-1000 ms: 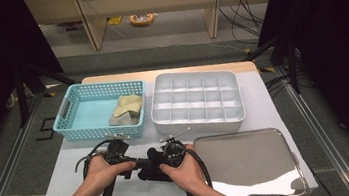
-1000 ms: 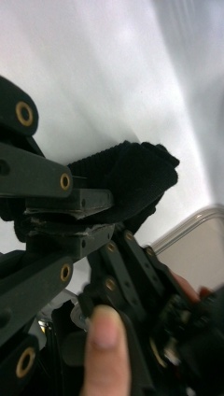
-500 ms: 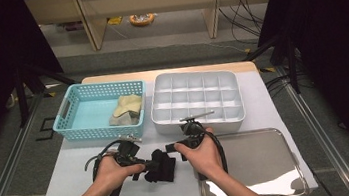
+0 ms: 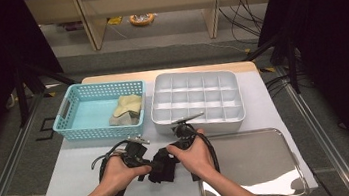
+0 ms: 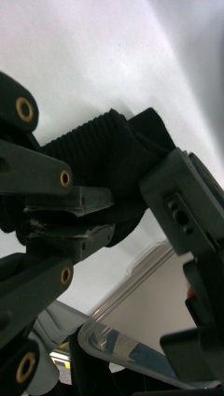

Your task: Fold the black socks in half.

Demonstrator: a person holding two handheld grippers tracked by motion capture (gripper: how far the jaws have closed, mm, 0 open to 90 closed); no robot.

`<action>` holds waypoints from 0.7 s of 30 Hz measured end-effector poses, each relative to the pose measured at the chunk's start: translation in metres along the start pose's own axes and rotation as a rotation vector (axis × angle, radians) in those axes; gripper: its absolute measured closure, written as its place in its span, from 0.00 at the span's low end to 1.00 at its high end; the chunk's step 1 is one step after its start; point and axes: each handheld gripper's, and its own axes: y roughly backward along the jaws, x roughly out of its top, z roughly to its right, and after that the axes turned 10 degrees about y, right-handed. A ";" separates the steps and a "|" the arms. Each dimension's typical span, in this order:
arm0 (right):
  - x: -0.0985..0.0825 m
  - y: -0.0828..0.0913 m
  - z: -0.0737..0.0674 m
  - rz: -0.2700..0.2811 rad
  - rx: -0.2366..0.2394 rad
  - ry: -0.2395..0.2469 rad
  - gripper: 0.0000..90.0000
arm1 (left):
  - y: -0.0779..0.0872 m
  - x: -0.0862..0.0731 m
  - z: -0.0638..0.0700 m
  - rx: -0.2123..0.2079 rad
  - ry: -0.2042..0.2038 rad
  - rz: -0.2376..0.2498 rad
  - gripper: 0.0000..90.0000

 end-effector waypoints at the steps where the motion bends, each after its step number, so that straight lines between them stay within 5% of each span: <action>1: 0.000 0.001 0.000 -0.003 0.005 0.010 0.92 | 0.000 0.000 0.001 0.002 -0.007 -0.001 0.88; 9: -0.001 0.006 0.006 -0.001 -0.028 0.025 0.94 | 0.015 -0.001 0.002 -0.046 0.004 0.077 0.79; 15: -0.005 0.005 0.008 -0.012 -0.026 0.024 0.93 | 0.010 -0.010 -0.001 -0.037 0.019 0.023 0.86; 21: -0.011 0.004 0.013 -0.023 -0.060 0.028 0.94 | 0.001 -0.009 0.006 -0.058 0.006 0.035 0.86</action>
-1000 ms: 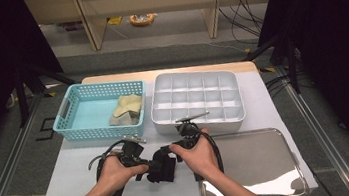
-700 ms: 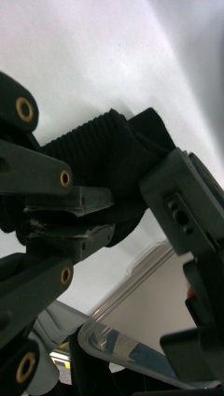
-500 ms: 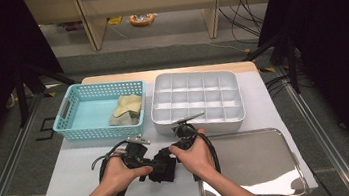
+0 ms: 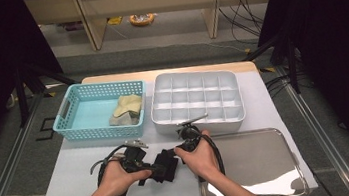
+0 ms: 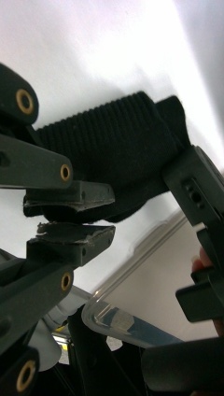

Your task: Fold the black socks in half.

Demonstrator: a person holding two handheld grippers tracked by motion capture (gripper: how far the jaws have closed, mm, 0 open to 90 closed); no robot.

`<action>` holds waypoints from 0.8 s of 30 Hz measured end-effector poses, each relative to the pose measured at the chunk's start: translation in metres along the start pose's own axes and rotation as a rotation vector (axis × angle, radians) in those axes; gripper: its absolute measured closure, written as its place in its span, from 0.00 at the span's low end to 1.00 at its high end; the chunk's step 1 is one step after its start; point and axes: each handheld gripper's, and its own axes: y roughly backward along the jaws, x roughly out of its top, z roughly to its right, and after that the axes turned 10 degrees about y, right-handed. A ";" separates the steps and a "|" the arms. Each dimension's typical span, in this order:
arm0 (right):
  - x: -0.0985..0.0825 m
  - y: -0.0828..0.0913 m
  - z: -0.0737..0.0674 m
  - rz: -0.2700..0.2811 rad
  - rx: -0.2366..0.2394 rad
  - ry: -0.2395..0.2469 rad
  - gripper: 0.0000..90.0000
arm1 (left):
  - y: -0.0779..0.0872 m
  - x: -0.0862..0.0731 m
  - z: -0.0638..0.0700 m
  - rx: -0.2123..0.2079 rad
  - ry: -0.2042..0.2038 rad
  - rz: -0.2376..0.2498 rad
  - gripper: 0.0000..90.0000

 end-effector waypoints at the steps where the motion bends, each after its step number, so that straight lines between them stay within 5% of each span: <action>1: 0.000 0.000 -0.001 0.003 -0.004 -0.010 0.94 | -0.001 0.001 0.001 -0.008 0.001 -0.008 0.85; 9: -0.005 0.000 0.005 -0.009 -0.008 -0.006 0.94 | 0.001 -0.001 0.001 -0.030 0.008 -0.016 0.83; 18: -0.007 -0.003 0.007 -0.024 -0.039 0.025 0.92 | -0.012 -0.005 0.003 -0.001 -0.012 -0.028 0.84; 24: -0.006 -0.001 0.008 -0.020 -0.041 -0.024 0.74 | -0.013 -0.006 0.004 0.015 -0.019 -0.037 0.85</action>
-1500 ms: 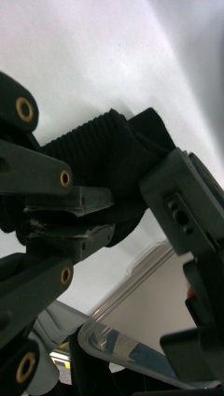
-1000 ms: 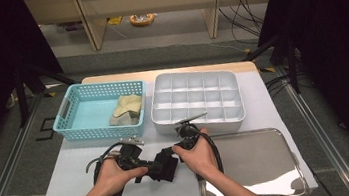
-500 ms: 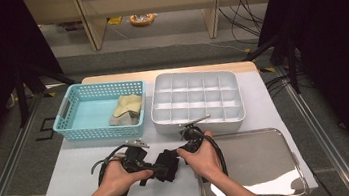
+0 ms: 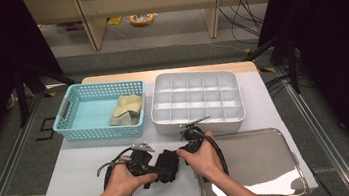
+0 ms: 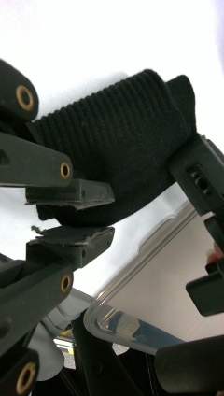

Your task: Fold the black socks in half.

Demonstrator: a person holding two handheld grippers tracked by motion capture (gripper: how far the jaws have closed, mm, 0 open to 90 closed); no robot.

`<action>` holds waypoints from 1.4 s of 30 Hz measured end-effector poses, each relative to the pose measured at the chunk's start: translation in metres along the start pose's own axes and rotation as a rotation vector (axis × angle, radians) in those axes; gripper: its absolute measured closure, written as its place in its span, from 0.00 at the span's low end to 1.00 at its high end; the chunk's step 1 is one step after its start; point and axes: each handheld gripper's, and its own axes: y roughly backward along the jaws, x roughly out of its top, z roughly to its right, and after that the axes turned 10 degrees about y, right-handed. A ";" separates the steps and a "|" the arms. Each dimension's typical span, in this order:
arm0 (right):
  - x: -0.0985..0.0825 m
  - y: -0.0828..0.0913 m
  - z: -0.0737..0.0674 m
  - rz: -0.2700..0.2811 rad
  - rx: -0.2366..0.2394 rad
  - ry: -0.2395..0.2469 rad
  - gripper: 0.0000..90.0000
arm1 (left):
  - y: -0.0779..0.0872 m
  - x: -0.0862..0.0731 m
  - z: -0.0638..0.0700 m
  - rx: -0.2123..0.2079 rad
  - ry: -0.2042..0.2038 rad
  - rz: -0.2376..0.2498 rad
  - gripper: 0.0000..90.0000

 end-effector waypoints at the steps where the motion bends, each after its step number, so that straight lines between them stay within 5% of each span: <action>1: 0.000 0.000 0.002 0.003 0.004 -0.003 0.70 | 0.000 0.000 0.000 0.002 0.000 -0.004 0.85; 5: 0.000 -0.001 0.000 -0.011 0.012 -0.052 0.61 | -0.002 -0.001 0.000 -0.015 0.004 0.009 0.85; 6: 0.000 0.000 -0.001 -0.052 0.000 -0.101 0.59 | -0.001 0.000 0.001 -0.004 0.000 0.000 0.85; 12: -0.001 -0.001 -0.001 -0.052 0.025 -0.126 0.54 | -0.002 0.000 0.002 0.005 -0.010 -0.005 0.85; 18: -0.005 -0.006 0.001 -0.027 0.051 -0.111 0.49 | -0.002 0.000 0.003 0.018 -0.027 -0.018 0.85; 21: -0.005 -0.006 0.000 -0.067 0.043 -0.146 0.47 | -0.003 0.000 0.003 0.010 -0.032 -0.009 0.84; 22: -0.006 -0.008 0.002 -0.066 0.058 -0.125 0.47 | -0.003 0.000 0.003 0.008 -0.032 -0.007 0.84; 23: -0.005 -0.009 0.000 -0.070 0.059 -0.162 0.46 | -0.003 0.000 0.003 0.010 -0.032 -0.007 0.84; 25: -0.007 -0.014 0.002 -0.039 0.085 -0.103 0.46 | -0.003 0.000 0.003 0.018 -0.033 -0.011 0.84; 26: -0.007 -0.013 -0.002 -0.072 0.061 -0.169 0.46 | -0.003 0.000 0.003 0.015 -0.030 -0.008 0.84; 27: -0.007 -0.013 -0.003 -0.078 0.078 -0.171 0.46 | -0.003 0.000 0.003 0.009 -0.033 -0.003 0.84; 28: -0.008 -0.015 0.001 -0.054 0.097 -0.120 0.46 | -0.003 0.000 0.003 0.014 -0.030 -0.006 0.84; 32: -0.007 -0.015 0.000 -0.053 0.097 -0.136 0.50 | -0.003 0.000 0.004 0.023 -0.035 -0.008 0.83; 33: -0.008 -0.016 0.003 -0.056 0.099 -0.100 0.51 | -0.003 0.000 0.004 0.022 -0.036 -0.006 0.83; 34: -0.006 -0.014 -0.004 -0.095 0.094 -0.177 0.52 | -0.003 0.000 0.004 0.022 -0.036 -0.005 0.83; 35: -0.005 -0.013 -0.006 -0.106 0.090 -0.204 0.53 | -0.003 0.000 0.004 0.023 -0.037 -0.004 0.83; 37: -0.006 -0.017 -0.001 -0.064 0.080 -0.136 0.56 | -0.003 0.000 0.003 0.021 -0.038 0.002 0.83; 40: -0.006 -0.018 0.001 -0.070 0.105 -0.123 0.60 | -0.002 0.000 0.003 0.022 -0.038 0.006 0.81; 42: -0.005 -0.017 -0.001 -0.102 0.087 -0.165 0.62 | -0.002 -0.001 0.003 0.018 -0.030 0.014 0.78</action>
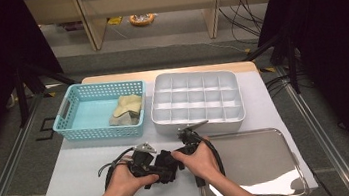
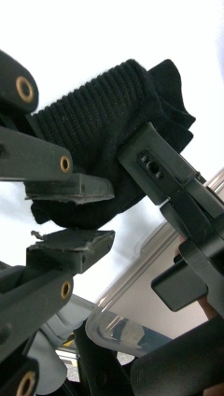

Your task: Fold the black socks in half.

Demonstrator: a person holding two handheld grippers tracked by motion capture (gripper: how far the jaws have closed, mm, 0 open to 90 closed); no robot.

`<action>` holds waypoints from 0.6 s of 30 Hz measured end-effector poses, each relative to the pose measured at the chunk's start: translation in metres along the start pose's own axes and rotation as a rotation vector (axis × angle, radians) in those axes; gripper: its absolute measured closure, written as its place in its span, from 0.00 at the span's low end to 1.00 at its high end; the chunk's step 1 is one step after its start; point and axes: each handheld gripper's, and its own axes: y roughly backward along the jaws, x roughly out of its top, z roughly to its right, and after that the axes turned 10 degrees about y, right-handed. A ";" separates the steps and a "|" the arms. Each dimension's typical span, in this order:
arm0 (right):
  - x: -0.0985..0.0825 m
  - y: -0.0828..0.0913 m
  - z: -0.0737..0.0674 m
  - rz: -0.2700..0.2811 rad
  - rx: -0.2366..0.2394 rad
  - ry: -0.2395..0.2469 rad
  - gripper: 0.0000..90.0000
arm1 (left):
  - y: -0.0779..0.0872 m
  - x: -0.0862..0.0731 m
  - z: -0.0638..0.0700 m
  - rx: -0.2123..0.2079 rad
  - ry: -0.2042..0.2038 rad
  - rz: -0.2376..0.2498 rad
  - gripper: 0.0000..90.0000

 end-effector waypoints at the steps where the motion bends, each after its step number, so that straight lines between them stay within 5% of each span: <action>1: 0.001 0.001 -0.001 -0.027 0.036 -0.022 0.63 | 0.000 0.000 -0.001 -0.023 -0.011 0.013 0.77; 3: 0.001 -0.002 0.002 0.019 0.033 0.024 0.65 | 0.004 -0.001 -0.001 -0.021 -0.025 0.023 0.72; 5: 0.001 0.000 0.003 -0.014 0.021 0.005 0.67 | 0.010 -0.002 -0.002 -0.025 -0.022 0.049 0.66; 8: 0.001 -0.002 0.006 0.011 0.044 0.039 0.68 | 0.025 -0.004 -0.011 -0.012 -0.017 0.092 0.56; 10: 0.001 -0.001 0.004 -0.015 0.036 -0.006 0.69 | 0.034 -0.005 -0.017 0.003 -0.003 0.131 0.50; 14: 0.001 -0.003 0.006 0.023 0.048 0.010 0.71 | 0.047 -0.011 -0.030 0.056 -0.005 0.179 0.42; 18: 0.001 -0.001 0.005 -0.016 0.050 -0.001 0.74 | 0.051 -0.017 -0.041 0.095 0.001 0.205 0.37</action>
